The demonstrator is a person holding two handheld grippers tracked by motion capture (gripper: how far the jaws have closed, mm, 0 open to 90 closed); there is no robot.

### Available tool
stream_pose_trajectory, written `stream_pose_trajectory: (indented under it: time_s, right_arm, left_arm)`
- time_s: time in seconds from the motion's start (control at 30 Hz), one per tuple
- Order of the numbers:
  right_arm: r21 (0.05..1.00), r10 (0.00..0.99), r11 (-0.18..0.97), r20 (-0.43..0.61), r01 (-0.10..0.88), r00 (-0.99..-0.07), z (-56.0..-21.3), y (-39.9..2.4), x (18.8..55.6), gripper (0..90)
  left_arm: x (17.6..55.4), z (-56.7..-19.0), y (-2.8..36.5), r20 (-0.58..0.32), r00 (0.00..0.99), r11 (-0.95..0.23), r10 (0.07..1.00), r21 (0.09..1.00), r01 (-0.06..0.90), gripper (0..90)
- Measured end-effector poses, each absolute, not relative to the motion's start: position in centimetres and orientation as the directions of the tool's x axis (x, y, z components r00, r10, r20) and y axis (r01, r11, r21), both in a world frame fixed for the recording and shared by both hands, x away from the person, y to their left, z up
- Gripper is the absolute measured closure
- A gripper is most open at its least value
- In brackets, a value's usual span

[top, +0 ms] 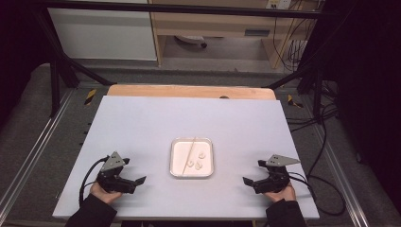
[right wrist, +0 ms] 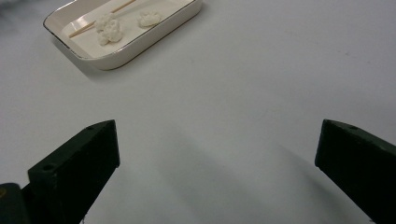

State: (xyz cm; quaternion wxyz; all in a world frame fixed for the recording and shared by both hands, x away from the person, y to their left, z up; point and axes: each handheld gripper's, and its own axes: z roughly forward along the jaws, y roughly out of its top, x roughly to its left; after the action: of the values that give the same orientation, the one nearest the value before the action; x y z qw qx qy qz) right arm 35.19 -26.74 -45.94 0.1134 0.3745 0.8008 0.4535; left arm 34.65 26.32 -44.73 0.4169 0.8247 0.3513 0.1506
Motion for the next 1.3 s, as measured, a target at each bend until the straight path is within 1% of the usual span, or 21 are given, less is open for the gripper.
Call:
stream_pose_trajectory:
  time_s: [0.7, 1.3]
  right_arm:
    - [0.818, 0.702, 0.299, 0.160, 0.491, -0.694, -45.9, -26.7, 35.2, 0.6]
    - [0.812, 0.707, 0.315, 0.146, 0.492, -0.692, -45.9, -26.7, 35.2, 0.6]
  left_arm:
    - [34.9, -44.3, 25.3, -0.042, 0.703, -0.406, 0.710, 0.791, 0.458, 3.3]
    - [35.1, -42.8, 22.8, -0.036, 0.701, -0.410, 0.712, 0.789, 0.458, 3.8]
